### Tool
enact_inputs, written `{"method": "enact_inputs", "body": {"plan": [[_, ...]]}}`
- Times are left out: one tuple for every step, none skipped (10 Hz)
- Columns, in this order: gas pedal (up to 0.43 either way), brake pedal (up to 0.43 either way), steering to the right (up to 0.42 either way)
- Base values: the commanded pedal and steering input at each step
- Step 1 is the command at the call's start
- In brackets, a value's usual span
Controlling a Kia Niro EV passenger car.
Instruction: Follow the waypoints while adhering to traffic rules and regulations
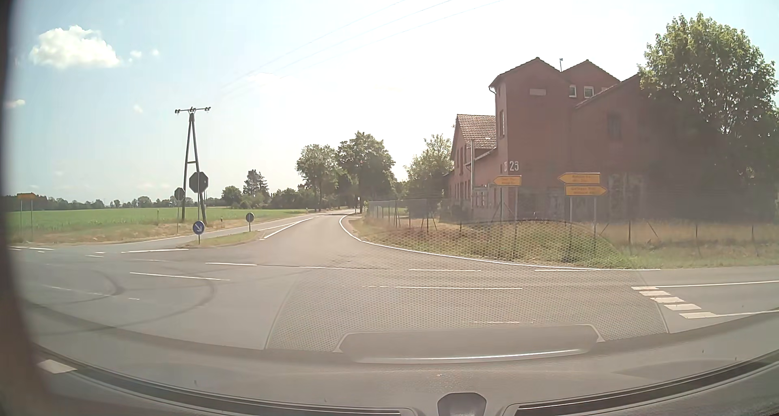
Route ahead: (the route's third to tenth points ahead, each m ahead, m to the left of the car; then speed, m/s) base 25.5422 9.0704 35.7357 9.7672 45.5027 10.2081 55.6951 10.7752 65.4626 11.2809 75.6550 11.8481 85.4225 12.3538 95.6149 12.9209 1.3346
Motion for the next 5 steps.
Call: {"method": "enact_inputs", "body": {"plan": [[0.000, 0.348, -0.064], [0.000, 0.348, -0.064], [0.000, 0.348, -0.064], [0.000, 0.341, -0.064], [0.000, 0.341, -0.063]]}}
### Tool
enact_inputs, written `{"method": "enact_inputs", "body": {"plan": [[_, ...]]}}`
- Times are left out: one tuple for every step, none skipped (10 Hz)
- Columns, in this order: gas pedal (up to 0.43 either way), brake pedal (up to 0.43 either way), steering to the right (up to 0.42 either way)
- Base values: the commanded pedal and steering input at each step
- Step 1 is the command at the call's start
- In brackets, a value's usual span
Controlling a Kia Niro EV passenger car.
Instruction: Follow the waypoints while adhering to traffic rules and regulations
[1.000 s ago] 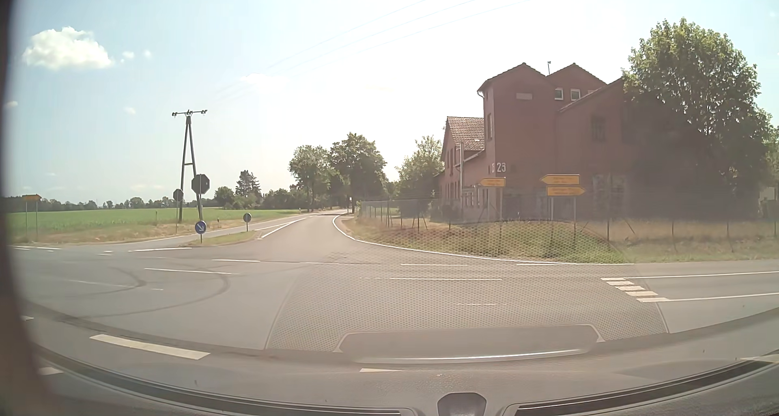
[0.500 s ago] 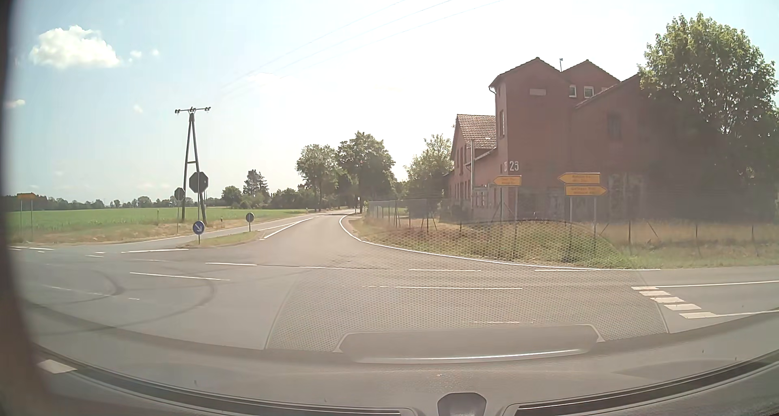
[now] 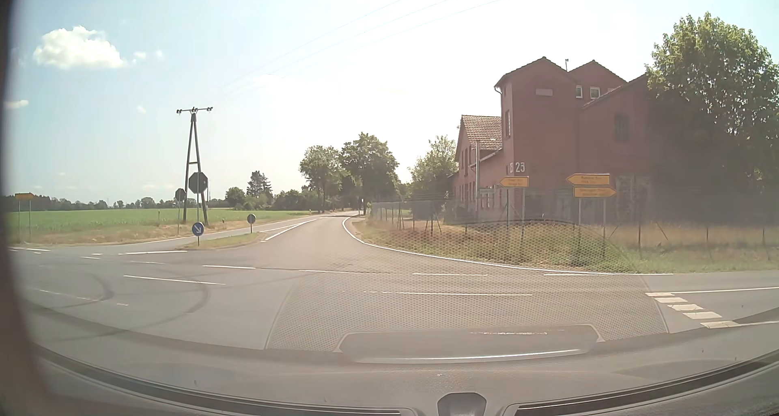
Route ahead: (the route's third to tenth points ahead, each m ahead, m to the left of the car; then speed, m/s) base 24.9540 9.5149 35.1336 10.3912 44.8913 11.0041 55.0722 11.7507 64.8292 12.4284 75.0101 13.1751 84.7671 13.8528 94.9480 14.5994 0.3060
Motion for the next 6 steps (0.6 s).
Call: {"method": "enact_inputs", "body": {"plan": [[0.000, 0.335, -0.063], [0.000, 0.335, -0.063], [0.000, 0.329, -0.063], [0.000, 0.311, -0.063], [0.000, 0.311, -0.064], [0.000, 0.317, -0.064]]}}
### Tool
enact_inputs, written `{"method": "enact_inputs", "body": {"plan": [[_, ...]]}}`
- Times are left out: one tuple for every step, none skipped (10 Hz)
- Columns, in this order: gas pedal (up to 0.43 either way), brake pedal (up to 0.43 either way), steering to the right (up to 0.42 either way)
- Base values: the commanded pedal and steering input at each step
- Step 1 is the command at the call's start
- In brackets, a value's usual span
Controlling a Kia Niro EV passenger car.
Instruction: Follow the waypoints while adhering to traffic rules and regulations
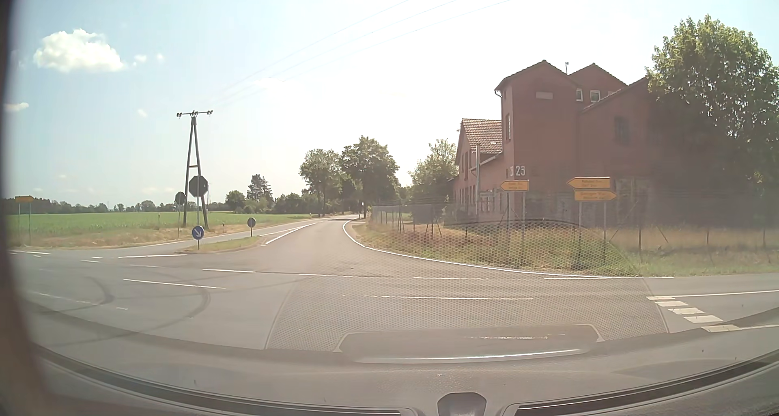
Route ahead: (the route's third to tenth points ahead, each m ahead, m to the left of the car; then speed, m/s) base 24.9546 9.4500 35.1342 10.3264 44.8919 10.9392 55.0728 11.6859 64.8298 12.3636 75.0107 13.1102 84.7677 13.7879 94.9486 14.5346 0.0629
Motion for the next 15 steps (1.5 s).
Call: {"method": "enact_inputs", "body": {"plan": [[0.000, 0.323, -0.064], [0.000, 0.329, -0.064], [0.000, 0.329, -0.064], [0.000, 0.335, -0.064], [0.000, 0.335, -0.064], [0.000, 0.335, -0.064], [0.000, 0.335, -0.064], [0.000, 0.335, -0.064], [0.000, 0.335, -0.064], [0.000, 0.335, -0.064], [0.000, 0.335, -0.064], [0.000, 0.341, -0.064], [0.000, 0.341, -0.064], [0.000, 0.341, -0.064], [0.000, 0.341, -0.064]]}}
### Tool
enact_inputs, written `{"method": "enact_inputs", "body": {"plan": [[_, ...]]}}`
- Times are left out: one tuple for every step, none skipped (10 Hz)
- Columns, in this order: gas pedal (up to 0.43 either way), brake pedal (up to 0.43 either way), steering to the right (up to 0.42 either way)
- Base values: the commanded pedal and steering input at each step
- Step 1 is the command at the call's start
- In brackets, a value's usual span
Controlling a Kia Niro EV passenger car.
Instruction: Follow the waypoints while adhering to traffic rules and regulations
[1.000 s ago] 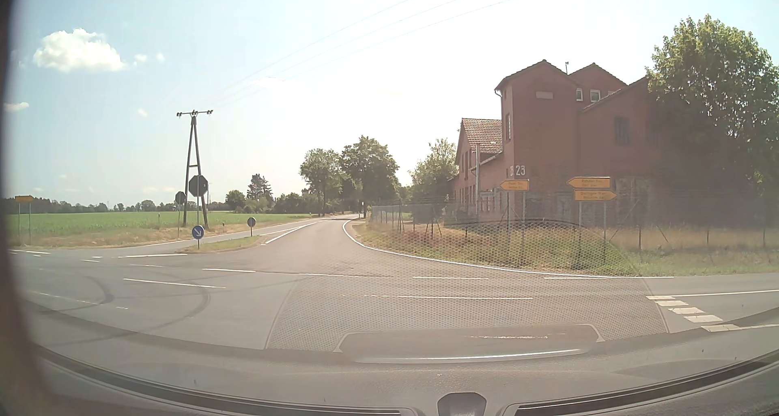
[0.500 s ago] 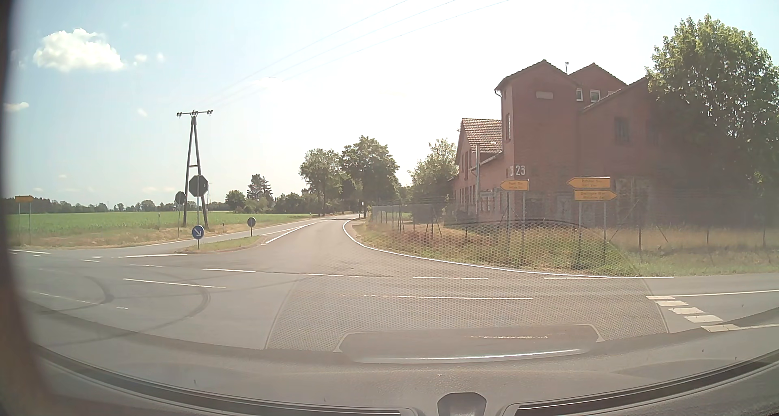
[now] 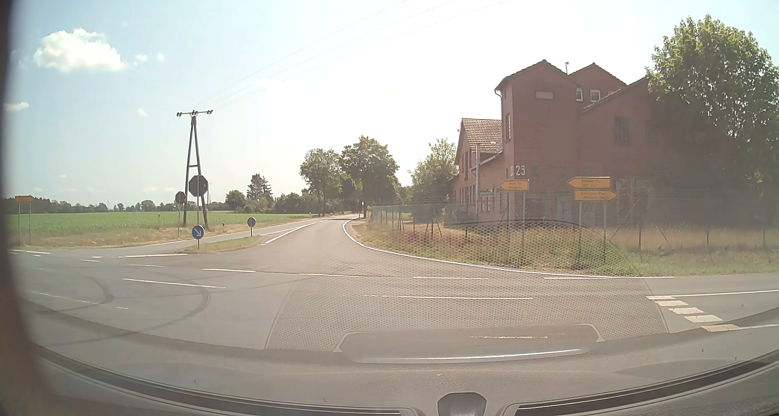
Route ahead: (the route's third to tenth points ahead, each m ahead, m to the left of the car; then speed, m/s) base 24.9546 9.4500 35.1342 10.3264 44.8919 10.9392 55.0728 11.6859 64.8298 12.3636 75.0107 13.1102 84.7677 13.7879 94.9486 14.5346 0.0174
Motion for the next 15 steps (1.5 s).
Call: {"method": "enact_inputs", "body": {"plan": [[0.000, 0.341, -0.064], [0.000, 0.341, -0.064], [0.000, 0.341, -0.064], [0.000, 0.348, -0.064], [0.000, 0.348, -0.064], [0.000, 0.348, -0.064], [0.000, 0.341, -0.064], [0.000, 0.348, -0.064], [0.000, 0.348, -0.064], [0.000, 0.348, -0.064], [0.000, 0.348, -0.064], [0.000, 0.348, -0.064], [0.000, 0.341, -0.064], [0.000, 0.348, -0.064], [0.000, 0.348, -0.064]]}}
